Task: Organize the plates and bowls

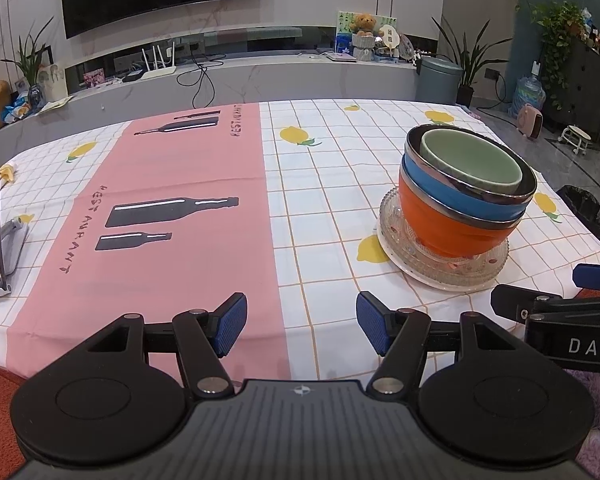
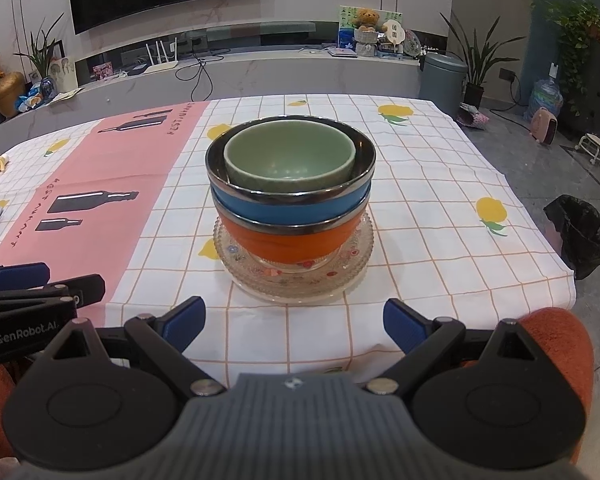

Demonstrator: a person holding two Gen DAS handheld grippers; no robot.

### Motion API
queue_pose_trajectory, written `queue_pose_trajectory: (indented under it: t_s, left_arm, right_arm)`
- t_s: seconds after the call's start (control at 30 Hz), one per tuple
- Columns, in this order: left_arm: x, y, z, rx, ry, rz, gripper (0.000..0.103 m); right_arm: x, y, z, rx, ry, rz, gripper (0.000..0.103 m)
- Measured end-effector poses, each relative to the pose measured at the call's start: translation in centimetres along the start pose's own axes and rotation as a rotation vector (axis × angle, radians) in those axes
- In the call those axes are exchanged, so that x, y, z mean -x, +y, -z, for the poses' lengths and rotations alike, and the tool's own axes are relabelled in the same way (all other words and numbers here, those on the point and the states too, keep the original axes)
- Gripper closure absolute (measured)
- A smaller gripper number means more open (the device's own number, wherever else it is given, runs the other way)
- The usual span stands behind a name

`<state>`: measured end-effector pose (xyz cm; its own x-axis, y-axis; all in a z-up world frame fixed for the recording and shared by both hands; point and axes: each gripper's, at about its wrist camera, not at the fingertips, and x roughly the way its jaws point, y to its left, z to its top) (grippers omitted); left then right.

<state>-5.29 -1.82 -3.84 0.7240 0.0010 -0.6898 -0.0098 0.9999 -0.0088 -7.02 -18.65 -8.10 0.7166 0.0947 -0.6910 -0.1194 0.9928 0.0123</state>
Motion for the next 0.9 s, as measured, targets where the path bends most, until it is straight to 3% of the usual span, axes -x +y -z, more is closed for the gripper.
queue_pose_trajectory:
  t_s: [0.17,0.9]
  left_arm:
    - [0.11,0.03,0.04,0.002,-0.003,0.0,0.029]
    - [0.33,0.04,-0.02,0.001,-0.013,-0.001,0.027]
  right_arm:
    - [0.0,-0.03,0.03,-0.003,0.004,-0.003,0.013]
    - [0.24,0.18,0.06,0.006,-0.004,-0.004,0.009]
